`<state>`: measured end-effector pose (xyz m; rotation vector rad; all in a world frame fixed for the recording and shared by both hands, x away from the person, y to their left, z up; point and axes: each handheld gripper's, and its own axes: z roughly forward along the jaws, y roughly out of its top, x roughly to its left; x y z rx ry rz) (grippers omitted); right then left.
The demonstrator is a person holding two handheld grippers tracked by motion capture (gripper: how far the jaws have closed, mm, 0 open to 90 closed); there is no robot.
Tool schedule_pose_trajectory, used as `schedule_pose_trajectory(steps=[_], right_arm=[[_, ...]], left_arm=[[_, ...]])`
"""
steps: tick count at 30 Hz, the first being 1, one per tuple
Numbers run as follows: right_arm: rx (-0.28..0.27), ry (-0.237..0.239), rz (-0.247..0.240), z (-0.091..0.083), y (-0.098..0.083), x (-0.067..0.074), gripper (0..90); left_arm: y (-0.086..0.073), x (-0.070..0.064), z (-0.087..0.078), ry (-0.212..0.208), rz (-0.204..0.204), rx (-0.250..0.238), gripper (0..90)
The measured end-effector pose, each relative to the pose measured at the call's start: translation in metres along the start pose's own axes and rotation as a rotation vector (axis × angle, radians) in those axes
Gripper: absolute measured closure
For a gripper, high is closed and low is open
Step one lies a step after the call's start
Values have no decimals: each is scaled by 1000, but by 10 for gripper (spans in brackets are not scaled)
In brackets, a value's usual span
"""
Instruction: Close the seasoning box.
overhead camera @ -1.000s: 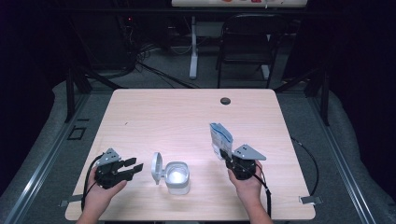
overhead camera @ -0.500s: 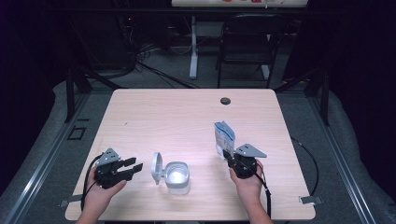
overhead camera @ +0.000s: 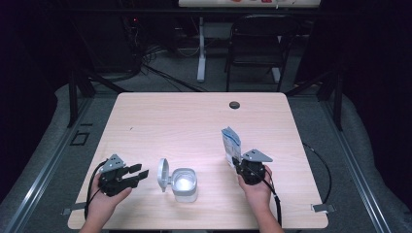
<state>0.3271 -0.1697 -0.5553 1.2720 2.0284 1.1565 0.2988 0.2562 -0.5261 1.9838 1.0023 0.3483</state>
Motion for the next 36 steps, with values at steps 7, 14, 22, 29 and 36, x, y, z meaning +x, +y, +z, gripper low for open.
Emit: schedule_pose_trajectory(steps=[7,14,22,29,36], right_arm=[[21,1,-10,3,-2,0,861],[42,8,-4,3,-4,-2,829],[43,-9,-12,0,-6,-3,723],[32,-30,-8,-1,-7,-2,555],[29,-45,-21,-8,-3,-3,432]], left_arm=[[0,0,0,0,0,0,579],[1,1,-2,4,-3,-4,579],[1,2,-3,3,-6,-7,579],[2,1,-3,1,-10,-15,577],[4,1,-3,-1,-5,-14,577]])
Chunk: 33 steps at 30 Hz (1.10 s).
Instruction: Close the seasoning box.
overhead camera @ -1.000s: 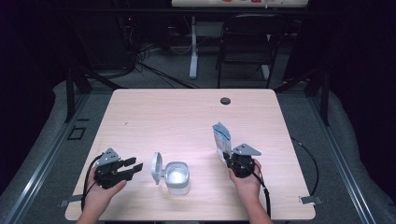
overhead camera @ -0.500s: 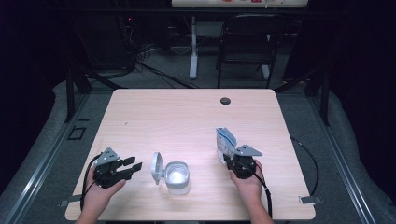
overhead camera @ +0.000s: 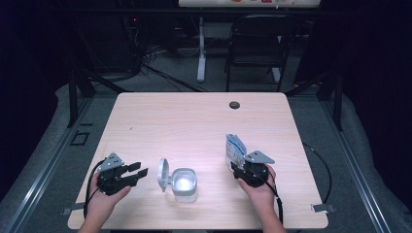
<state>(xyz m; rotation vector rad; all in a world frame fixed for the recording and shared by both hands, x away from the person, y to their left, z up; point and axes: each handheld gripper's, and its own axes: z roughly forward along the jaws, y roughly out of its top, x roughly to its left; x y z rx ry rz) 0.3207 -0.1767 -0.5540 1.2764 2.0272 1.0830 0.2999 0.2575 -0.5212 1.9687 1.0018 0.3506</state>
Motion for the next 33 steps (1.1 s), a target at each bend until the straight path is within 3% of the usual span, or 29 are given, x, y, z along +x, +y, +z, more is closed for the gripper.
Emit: schedule_pose_trajectory(steps=[14,24,33], right_arm=[[-33,5,0,-11,5,8,369],[-1,12,-7,-11,11,13,358],[9,11,-20,-11,4,18,345]], left_arm=[[6,-2,-5,-10,8,-29,577],[10,-3,-10,-8,3,-49,580],[15,-10,-12,-26,13,-54,615]])
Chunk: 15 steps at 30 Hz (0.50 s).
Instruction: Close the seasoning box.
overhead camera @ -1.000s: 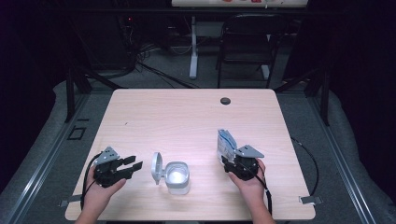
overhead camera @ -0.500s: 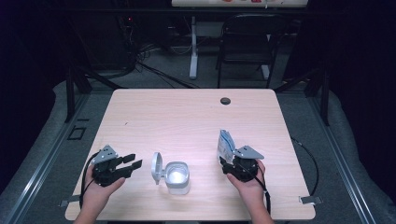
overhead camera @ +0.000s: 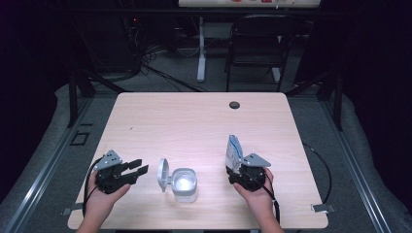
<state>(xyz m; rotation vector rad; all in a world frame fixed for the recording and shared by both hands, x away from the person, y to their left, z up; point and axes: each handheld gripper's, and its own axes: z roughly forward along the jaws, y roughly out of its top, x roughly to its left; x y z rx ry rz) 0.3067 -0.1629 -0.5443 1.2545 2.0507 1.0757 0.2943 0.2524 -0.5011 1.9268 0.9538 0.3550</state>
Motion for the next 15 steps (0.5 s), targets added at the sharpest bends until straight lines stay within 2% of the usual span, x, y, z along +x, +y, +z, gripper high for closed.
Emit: schedule_pose_trajectory(steps=[4,8,15], right_arm=[[-9,2,4,-3,3,1,340],[-4,6,-12,-11,5,1,336],[-13,3,-7,-24,0,-4,331]], left_arm=[[3,-3,-2,-9,11,4,653],[5,-7,-3,-7,24,5,721],[7,-12,-3,4,43,6,811]])
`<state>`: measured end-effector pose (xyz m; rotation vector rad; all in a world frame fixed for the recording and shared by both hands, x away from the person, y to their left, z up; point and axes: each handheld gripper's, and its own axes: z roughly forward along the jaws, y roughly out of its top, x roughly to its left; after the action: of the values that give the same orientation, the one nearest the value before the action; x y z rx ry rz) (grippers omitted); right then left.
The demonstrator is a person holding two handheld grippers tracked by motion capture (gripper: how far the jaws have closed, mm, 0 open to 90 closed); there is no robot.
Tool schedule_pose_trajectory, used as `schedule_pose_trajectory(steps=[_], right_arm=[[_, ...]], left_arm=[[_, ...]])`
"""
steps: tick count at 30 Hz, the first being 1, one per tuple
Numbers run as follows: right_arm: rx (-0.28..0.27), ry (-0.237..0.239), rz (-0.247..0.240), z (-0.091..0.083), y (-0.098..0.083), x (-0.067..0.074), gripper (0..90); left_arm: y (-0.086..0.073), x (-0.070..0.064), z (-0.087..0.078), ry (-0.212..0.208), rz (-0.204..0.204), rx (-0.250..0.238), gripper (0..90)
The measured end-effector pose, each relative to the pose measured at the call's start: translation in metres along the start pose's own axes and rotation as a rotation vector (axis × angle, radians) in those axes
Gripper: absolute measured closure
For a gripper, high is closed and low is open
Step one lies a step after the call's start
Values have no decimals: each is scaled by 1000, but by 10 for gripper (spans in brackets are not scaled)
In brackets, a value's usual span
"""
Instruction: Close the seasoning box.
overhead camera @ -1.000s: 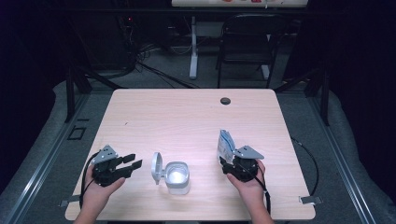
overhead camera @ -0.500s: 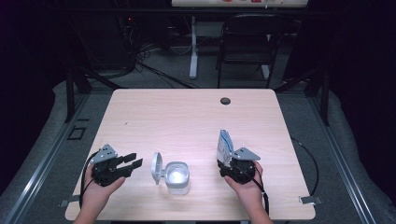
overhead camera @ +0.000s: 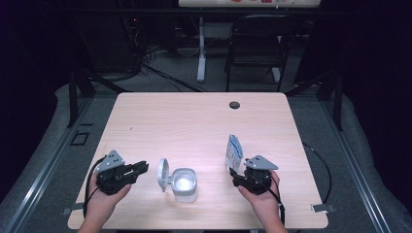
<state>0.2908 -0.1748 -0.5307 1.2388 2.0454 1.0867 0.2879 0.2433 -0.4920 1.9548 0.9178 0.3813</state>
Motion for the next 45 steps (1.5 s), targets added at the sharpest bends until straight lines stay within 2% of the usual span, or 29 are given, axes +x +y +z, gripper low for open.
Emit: schedule_pose_trajectory(steps=[10,14,21,29,34,36,43,45], right_arm=[[-17,8,7,-7,-6,-1,324],[-27,8,-1,-8,-9,1,323],[-24,14,-46,-8,-10,7,322],[-37,16,-54,-9,-12,7,327],[-45,-6,-78,-9,-12,9,321],[-53,-10,-74,-9,-12,10,320],[-42,13,-79,-8,-14,10,318],[-22,15,-84,-8,-15,10,321]], left_arm=[[3,-6,-1,-30,17,11,900],[5,-10,0,-45,27,11,900],[7,-16,-1,-52,51,16,900],[12,-24,-2,-82,80,4,900],[14,-30,-3,-96,91,4,900],[15,-32,-3,-99,100,8,900],[16,-36,-3,-115,104,0,900],[17,-36,-3,-119,102,5,900]])
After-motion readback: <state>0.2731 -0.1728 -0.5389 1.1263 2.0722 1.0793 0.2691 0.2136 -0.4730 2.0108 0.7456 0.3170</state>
